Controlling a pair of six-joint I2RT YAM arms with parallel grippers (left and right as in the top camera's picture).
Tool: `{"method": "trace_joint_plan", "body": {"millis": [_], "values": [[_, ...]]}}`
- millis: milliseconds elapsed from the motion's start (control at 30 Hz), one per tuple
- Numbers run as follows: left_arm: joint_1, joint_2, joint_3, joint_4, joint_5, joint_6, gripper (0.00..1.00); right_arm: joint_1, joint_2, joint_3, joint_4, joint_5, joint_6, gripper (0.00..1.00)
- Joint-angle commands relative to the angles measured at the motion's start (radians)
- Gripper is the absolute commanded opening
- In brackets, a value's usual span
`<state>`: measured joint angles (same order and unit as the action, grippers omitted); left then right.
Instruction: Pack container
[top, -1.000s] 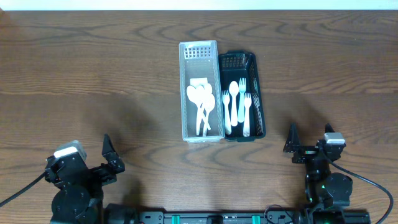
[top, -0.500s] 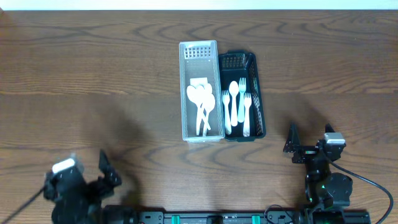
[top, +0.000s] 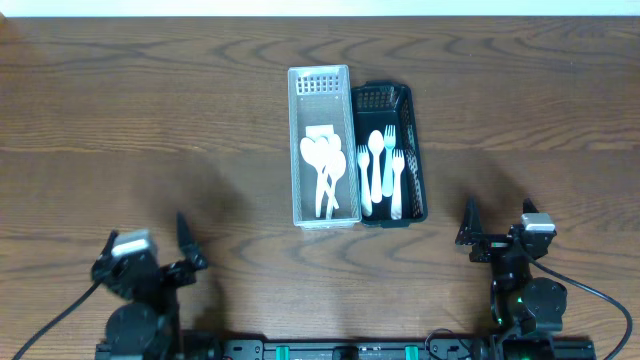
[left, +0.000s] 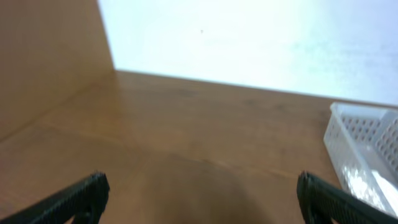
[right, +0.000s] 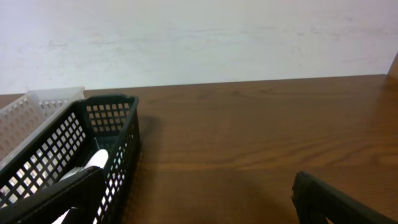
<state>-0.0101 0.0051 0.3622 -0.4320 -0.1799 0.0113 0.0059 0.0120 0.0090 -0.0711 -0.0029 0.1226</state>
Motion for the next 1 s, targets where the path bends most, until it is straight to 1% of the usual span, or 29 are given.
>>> {"method": "trace_joint_plan", "body": {"millis": [0,133,233,367,567,700,800,967], "values": [[0.027,-0.003,-0.114,0.097,0.086,0.045,0.98,0.008,-0.007,-0.003,-0.004,0.010,0.011,0.99],[0.056,-0.003,-0.207,0.201,0.122,0.045,0.98,0.008,-0.007,-0.003,-0.004,0.010,0.011,0.99],[0.060,-0.003,-0.241,0.236,0.121,0.048,0.98,0.008,-0.007,-0.003,-0.004,0.010,0.011,0.99],[0.060,-0.003,-0.278,0.240,0.121,0.048,0.98,0.008,-0.007,-0.003,-0.004,0.010,0.011,0.99],[0.060,-0.003,-0.306,0.240,0.184,0.050,0.98,0.008,-0.007,-0.003,-0.004,0.010,0.011,0.99],[0.059,-0.003,-0.306,0.246,0.204,0.076,0.98,0.008,-0.007,-0.003,-0.004,0.010,0.011,0.99],[0.060,-0.003,-0.311,0.258,0.282,0.153,0.98,0.008,-0.007,-0.003,-0.004,0.010,0.011,0.99],[0.059,-0.003,-0.311,0.258,0.289,0.129,0.98,0.008,-0.007,-0.003,-0.004,0.010,0.011,0.99]]}}
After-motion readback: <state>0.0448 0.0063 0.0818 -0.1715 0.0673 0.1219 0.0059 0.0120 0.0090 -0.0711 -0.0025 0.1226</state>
